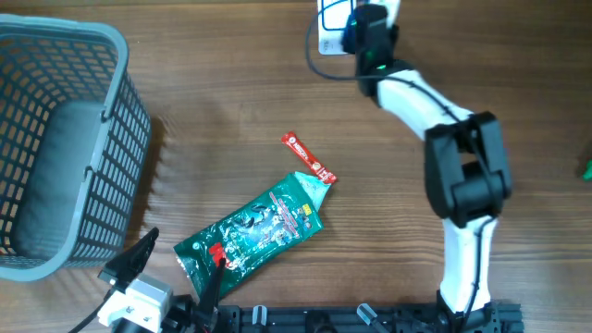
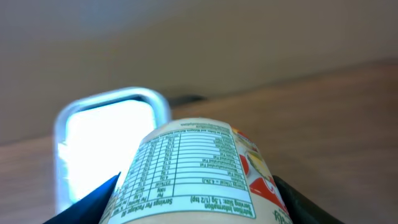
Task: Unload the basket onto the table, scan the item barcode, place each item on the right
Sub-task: 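Carry the jar to the white scanner and hold it there, then move the jar to the right edge of the table and release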
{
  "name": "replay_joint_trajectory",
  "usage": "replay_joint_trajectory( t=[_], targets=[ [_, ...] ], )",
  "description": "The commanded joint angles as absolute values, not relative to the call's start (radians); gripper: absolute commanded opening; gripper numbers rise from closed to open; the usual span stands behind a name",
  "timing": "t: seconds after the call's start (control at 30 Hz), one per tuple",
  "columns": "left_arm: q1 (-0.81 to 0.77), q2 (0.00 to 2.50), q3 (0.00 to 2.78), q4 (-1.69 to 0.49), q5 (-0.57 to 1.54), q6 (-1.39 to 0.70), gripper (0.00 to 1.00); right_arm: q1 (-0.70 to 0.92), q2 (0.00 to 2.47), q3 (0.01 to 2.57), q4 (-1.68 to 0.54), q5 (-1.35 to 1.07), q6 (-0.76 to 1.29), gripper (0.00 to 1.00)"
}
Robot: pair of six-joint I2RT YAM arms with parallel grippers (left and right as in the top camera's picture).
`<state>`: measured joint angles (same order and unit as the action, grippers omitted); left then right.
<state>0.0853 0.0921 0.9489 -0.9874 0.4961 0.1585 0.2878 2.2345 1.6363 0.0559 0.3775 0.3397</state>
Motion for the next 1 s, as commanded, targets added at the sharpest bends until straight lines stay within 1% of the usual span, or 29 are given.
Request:
replay_joint_trajectory(
  t=[0.0, 0.13, 0.23, 0.3, 0.43, 0.53, 0.63, 0.7, 0.73, 0.8, 0.87, 0.97],
  targets=[
    [0.083, 0.085, 0.948, -0.986, 0.504, 0.152, 1.00, 0.097, 2.068, 1.670, -0.104, 0.387, 0.419, 0.61],
    [0.083, 0.085, 0.948, -0.986, 0.504, 0.152, 1.00, -0.123, 2.042, 1.670, -0.366, 0.267, 0.418, 0.68],
    [0.083, 0.085, 0.948, -0.986, 0.504, 0.152, 1.00, -0.301, 2.056, 1.669, -0.552, 0.147, 0.420, 0.69],
    [0.083, 0.085, 0.948, -0.986, 0.504, 0.152, 1.00, -0.419, 2.078, 1.668, -0.617, 0.057, 0.422, 0.69],
    [0.083, 0.085, 0.948, -0.986, 0.504, 0.152, 1.00, -0.594, 2.126, 1.668, -0.638, -0.072, 0.418, 0.70],
    [0.083, 0.085, 0.948, -0.986, 0.504, 0.152, 1.00, -0.664, 2.171, 1.668, -0.637, -0.089, 0.419, 0.72],
    [0.083, 0.085, 0.948, -0.986, 0.504, 0.152, 1.00, -0.698, 2.213, 1.668, -0.632, -0.084, 0.419, 0.76],
    [0.083, 0.085, 0.948, -0.986, 0.504, 0.152, 1.00, -0.718, 2.226, 1.668, -0.633, -0.033, 0.422, 0.76],
    [0.083, 0.085, 0.948, -0.986, 0.504, 0.152, 1.00, -0.729, 2.225, 1.670, -0.633, -0.001, 0.422, 0.79],
    [0.083, 0.085, 0.948, -0.986, 0.504, 0.152, 1.00, -0.748, 2.216, 1.684, -0.646, 0.018, 0.422, 1.00],
    [0.083, 0.085, 0.948, -0.986, 0.504, 0.152, 1.00, -0.769, 2.189, 1.717, -0.678, -0.010, 0.432, 1.00],
    [0.083, 0.085, 0.948, -0.986, 0.504, 0.152, 1.00, -0.778, 2.124, 1.785, -0.736, -0.121, 0.455, 1.00]
  ],
)
